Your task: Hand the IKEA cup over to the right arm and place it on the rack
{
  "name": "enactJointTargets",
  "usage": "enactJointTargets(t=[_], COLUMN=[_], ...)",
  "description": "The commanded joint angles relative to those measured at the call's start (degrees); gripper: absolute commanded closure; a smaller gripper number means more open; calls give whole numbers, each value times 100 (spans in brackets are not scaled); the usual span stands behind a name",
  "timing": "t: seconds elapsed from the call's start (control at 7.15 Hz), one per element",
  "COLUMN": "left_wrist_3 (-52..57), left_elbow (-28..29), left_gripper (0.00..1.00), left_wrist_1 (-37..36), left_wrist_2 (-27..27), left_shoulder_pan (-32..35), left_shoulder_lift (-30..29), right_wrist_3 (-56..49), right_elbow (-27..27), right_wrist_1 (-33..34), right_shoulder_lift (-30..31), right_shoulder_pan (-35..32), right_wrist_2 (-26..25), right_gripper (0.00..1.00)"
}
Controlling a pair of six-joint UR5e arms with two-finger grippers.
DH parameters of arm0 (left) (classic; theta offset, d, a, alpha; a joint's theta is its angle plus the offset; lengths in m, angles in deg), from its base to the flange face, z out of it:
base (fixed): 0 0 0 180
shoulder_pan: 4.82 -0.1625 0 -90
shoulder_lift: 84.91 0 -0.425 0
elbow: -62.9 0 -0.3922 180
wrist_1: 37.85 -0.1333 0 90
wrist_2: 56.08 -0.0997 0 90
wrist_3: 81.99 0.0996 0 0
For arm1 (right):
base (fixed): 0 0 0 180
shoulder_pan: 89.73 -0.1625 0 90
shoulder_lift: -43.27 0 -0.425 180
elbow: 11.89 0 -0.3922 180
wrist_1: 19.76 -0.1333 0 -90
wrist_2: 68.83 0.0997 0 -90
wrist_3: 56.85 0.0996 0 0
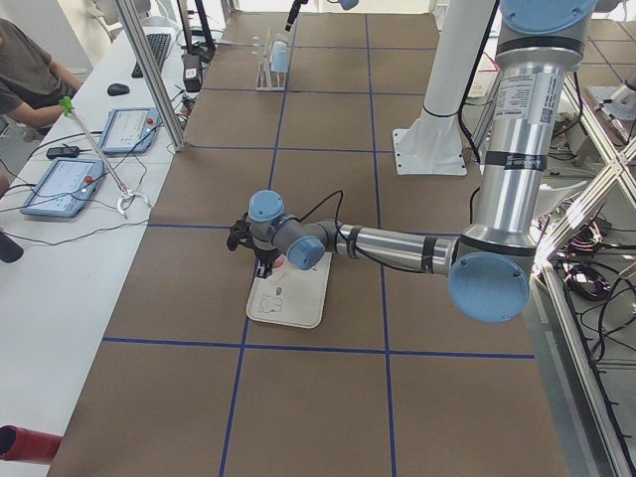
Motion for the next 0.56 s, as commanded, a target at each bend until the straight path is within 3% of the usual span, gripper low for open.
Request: enactJointTargets(t=[0.0, 0.14, 0.42], left_wrist_3=[639, 623, 255], left_elbow=[-897, -1417, -2034], left_gripper=[100, 100, 100], left_wrist_1=[-1526, -2143, -3812], left_wrist_2=[3, -23, 12], left_shoulder_pan=[759, 797, 527], left_shoulder_lift=[-87, -331, -1594], right_wrist_3=[7, 7, 225], right_elbow=[-13, -13, -13], right_wrist_1=[-9, -9, 0], right_shoulder_lift=[-7, -51, -313], right_shoulder_pan=[61, 88, 176], right_wrist_2=[-10, -19, 7], right_gripper=[0, 0, 0])
